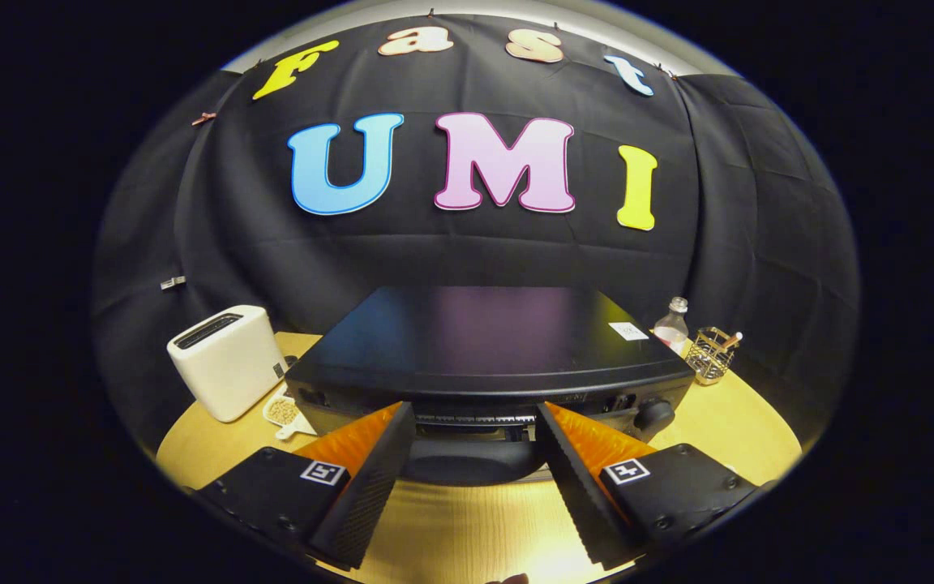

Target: Open the toaster oven, put the food inside, and close the toaster oven door.

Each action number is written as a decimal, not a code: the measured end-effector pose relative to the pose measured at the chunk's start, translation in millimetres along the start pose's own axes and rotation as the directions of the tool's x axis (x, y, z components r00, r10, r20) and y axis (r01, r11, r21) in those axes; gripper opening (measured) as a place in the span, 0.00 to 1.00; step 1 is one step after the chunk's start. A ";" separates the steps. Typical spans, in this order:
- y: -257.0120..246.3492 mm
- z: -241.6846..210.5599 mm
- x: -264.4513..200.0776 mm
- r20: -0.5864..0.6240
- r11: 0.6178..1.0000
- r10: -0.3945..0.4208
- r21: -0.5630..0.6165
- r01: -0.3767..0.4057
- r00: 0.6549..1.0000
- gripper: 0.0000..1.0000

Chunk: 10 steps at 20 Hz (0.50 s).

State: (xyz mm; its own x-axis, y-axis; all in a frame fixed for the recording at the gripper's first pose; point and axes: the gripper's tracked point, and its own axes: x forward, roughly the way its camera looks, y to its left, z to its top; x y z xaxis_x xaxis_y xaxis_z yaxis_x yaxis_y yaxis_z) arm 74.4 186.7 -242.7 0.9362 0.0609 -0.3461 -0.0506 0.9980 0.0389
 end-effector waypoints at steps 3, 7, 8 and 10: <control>-1.4 -23.5 -23.3 -0.018 1.000 0.000 -0.024 -0.001 1.000 0.99; -0.6 -55.8 -45.6 -0.056 1.000 -0.008 -0.010 0.007 0.998 0.99; 0.0 -62.6 -49.9 -0.066 1.000 -0.009 -0.004 0.009 0.998 0.99; 1.7 -76.3 -56.3 -0.091 1.000 -0.008 -0.023 0.006 0.996 0.99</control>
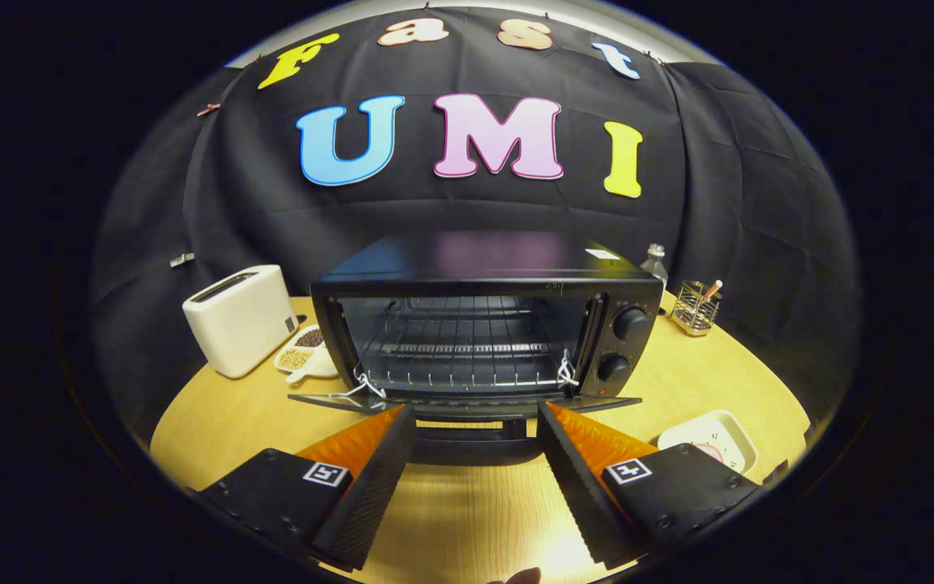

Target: Open the toaster oven, put the food inside, and close the toaster oven door.

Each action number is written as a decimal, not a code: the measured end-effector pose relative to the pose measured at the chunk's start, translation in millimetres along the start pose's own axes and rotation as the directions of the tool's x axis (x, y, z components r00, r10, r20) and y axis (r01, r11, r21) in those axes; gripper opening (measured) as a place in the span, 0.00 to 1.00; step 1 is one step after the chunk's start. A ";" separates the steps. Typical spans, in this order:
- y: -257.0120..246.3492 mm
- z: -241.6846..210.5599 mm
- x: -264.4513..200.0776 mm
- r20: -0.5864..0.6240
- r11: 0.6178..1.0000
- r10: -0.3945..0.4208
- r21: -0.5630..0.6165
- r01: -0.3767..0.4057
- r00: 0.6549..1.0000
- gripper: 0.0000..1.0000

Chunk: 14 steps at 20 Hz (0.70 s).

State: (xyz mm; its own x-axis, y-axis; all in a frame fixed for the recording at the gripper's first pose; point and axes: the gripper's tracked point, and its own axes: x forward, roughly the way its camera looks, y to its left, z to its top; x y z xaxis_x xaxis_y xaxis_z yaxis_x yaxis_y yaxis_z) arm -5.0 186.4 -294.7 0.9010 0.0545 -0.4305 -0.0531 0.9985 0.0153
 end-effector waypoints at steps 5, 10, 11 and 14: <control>-0.4 -40.6 -5.8 -0.095 1.000 0.003 -0.005 -0.004 0.995 0.98; -1.8 -68.0 -3.9 -0.173 1.000 0.008 -0.003 -0.009 0.985 0.98; -1.6 -72.4 -2.8 -0.188 1.000 0.015 -0.003 -0.016 0.982 0.98; -2.7 -80.8 -5.9 -0.212 0.999 0.038 -0.005 -0.040 0.976 0.98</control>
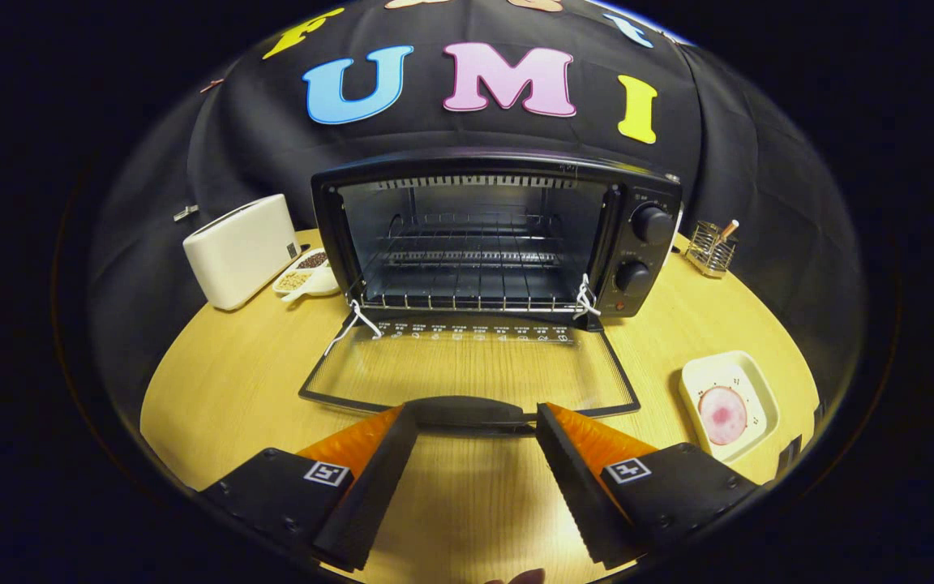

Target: Open the toaster oven, put the food inside, and close the toaster oven door.

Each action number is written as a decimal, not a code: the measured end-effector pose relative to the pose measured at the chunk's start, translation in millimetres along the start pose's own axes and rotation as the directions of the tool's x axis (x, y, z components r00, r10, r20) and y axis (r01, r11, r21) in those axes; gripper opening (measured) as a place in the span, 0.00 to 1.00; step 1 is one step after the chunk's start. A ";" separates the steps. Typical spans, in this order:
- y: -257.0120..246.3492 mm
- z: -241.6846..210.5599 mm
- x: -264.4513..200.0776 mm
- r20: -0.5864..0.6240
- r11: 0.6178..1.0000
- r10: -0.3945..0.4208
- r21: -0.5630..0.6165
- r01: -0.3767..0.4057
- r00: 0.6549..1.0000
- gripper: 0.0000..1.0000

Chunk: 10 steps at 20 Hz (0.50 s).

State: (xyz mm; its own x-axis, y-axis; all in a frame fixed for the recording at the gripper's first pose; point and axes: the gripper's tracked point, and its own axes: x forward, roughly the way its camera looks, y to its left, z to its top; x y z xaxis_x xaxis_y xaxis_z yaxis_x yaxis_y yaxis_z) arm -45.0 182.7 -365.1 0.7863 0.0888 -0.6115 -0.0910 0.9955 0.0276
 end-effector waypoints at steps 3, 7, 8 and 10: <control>-6.7 1.7 -12.5 -0.010 0.999 0.050 -0.007 -0.050 0.999 0.98; -50.5 26.1 -48.6 0.008 0.993 0.115 0.006 -0.115 0.993 0.99; -65.3 25.3 -55.2 -0.019 0.992 0.128 0.022 -0.127 0.992 0.99; -102.3 23.2 -68.8 -0.084 0.989 0.143 0.038 -0.140 0.986 0.99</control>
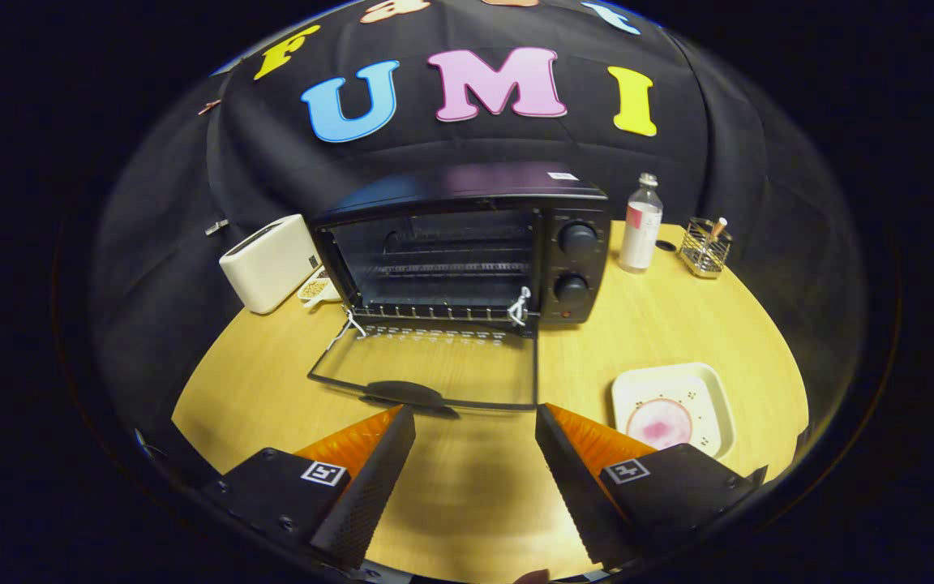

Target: Open the toaster oven, put the food inside, and close the toaster oven door.

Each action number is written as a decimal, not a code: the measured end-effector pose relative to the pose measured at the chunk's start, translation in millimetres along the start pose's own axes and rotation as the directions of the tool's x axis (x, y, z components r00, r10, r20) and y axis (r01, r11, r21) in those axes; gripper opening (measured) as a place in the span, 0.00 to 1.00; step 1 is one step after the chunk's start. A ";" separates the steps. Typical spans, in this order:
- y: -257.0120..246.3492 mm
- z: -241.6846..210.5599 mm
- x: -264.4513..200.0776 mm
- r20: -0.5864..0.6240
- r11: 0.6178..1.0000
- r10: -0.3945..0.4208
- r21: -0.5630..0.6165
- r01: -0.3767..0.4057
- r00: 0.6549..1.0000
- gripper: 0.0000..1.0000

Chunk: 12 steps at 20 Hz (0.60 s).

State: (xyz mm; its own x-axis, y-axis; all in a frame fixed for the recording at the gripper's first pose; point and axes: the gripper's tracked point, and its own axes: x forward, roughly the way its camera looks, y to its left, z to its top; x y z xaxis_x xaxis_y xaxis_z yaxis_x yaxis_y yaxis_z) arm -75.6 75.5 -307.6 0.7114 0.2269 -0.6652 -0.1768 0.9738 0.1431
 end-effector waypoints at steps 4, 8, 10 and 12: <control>-84.6 5.5 -23.7 -0.066 1.000 -0.019 -0.025 0.018 0.998 0.99; -163.0 -4.5 -23.3 -0.206 0.999 -0.045 -0.009 0.044 0.977 0.99; -194.6 -14.5 -15.5 -0.287 0.999 -0.048 0.003 0.052 0.957 0.99; -222.1 -24.2 0.9 -0.353 0.998 -0.059 0.005 0.065 0.934 0.99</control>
State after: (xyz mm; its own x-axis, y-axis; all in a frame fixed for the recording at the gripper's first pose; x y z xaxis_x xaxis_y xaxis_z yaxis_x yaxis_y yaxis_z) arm -52.1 -140.9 -357.6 0.4344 0.1487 -0.8884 -0.1268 0.9866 0.1031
